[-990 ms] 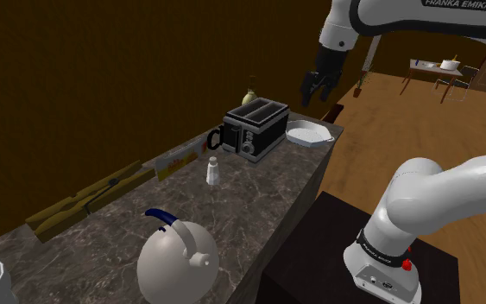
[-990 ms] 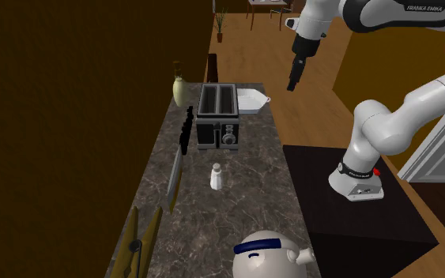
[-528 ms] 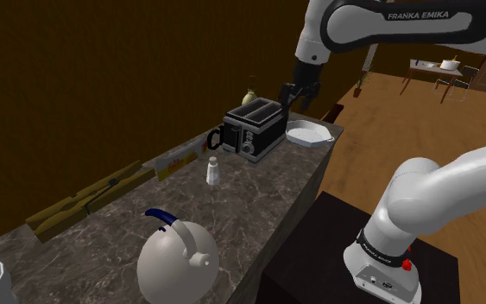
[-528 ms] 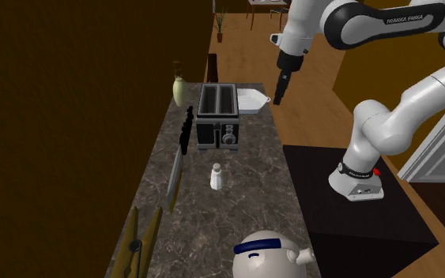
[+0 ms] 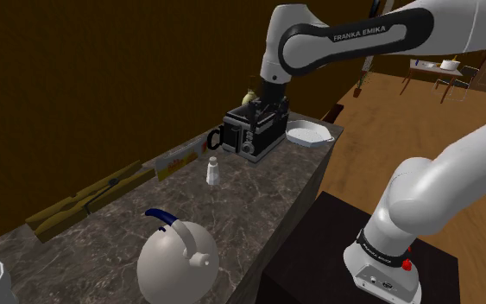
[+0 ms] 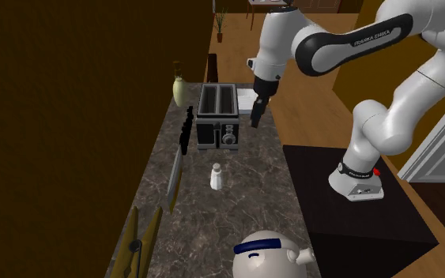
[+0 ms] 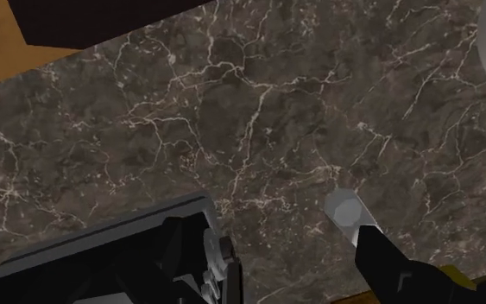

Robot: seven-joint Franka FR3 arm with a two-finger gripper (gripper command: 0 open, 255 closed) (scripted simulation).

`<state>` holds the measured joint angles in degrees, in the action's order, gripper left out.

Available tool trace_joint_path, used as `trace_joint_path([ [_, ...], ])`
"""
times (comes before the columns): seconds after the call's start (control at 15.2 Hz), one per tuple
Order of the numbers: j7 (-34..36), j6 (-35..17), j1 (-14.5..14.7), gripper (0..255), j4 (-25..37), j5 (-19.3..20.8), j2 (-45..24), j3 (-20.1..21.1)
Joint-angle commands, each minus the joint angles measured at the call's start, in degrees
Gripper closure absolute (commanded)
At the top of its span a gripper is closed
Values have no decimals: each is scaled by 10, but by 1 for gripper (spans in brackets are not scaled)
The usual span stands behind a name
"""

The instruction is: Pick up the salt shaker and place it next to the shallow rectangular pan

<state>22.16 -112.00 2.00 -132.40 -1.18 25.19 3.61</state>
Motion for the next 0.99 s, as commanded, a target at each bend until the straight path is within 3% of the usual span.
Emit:
trace_joint_path([
  [0.0, 16, -26, 2, 0, 7, -6, -36, 8],
  [0.92, 130, -131, 28, 0, 169, -12, -317, 51],
])
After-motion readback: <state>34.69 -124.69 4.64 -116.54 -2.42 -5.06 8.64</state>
